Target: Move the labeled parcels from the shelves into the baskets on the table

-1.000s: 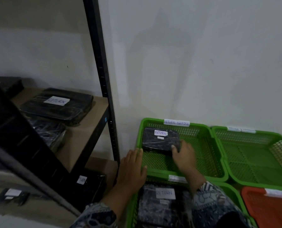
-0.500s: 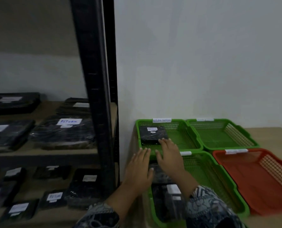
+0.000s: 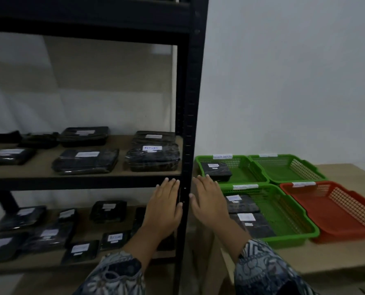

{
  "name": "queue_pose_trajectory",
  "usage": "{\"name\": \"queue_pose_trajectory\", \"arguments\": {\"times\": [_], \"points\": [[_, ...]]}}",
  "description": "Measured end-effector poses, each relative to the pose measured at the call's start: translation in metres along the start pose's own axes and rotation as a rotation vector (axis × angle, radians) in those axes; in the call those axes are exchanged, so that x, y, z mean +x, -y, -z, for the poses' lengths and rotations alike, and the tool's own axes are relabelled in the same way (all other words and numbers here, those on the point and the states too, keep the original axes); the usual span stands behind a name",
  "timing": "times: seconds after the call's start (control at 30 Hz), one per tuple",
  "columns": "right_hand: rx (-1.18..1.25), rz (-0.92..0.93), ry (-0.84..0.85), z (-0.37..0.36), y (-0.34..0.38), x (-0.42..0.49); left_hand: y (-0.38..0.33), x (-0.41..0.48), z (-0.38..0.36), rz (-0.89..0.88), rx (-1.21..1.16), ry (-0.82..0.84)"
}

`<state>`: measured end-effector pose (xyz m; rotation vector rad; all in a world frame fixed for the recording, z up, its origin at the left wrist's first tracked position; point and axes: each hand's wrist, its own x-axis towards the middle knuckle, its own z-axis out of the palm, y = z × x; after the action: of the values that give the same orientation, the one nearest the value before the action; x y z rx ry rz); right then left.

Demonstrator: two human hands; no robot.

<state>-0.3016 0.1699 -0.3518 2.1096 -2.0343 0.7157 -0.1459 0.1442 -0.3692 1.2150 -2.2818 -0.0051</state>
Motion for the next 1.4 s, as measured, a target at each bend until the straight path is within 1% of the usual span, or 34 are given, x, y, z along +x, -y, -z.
{"name": "queue_pose_trajectory", "arguments": {"times": [0.23,0.37,0.43,0.57,0.67,0.77,0.83,0.93,1.03,1.1,1.13,1.27,1.4], "points": [[0.040,0.202,-0.140,0.015,0.060,0.030,0.046,0.017,0.046,0.119,0.088,-0.112],[0.040,0.258,-0.175,0.014,0.075,0.062,0.072,0.032,0.057,0.167,0.088,-0.163],[0.047,0.248,-0.143,0.010,0.079,0.078,0.083,0.035,0.058,0.193,0.058,-0.206],[0.044,0.138,0.010,0.003,0.083,0.100,0.099,0.039,0.055,0.248,-0.031,-0.198],[-0.034,0.057,0.083,0.002,0.085,0.109,0.110,0.040,0.052,0.255,-0.060,-0.168],[-0.101,0.025,0.160,-0.004,0.086,0.111,0.119,0.038,0.050,0.237,-0.077,-0.146],[-0.130,0.021,0.165,-0.011,0.087,0.110,0.125,0.037,0.051,0.220,-0.079,-0.128],[-0.110,-0.007,0.116,-0.019,0.088,0.110,0.136,0.034,0.052,0.225,-0.081,-0.084],[0.051,-0.100,0.042,-0.023,0.092,0.112,0.148,0.028,0.051,0.241,-0.060,-0.037],[0.190,-0.178,-0.009,-0.023,0.097,0.115,0.156,0.025,0.050,0.222,-0.034,0.001],[0.241,-0.224,-0.009,-0.023,0.100,0.118,0.160,0.024,0.050,0.208,-0.024,0.017],[0.435,-0.402,0.103,-0.024,0.094,0.136,0.160,0.024,0.051,0.145,0.035,0.009],[0.559,-0.461,0.176,-0.026,0.087,0.144,0.162,0.022,0.046,0.115,0.080,0.005]]}}
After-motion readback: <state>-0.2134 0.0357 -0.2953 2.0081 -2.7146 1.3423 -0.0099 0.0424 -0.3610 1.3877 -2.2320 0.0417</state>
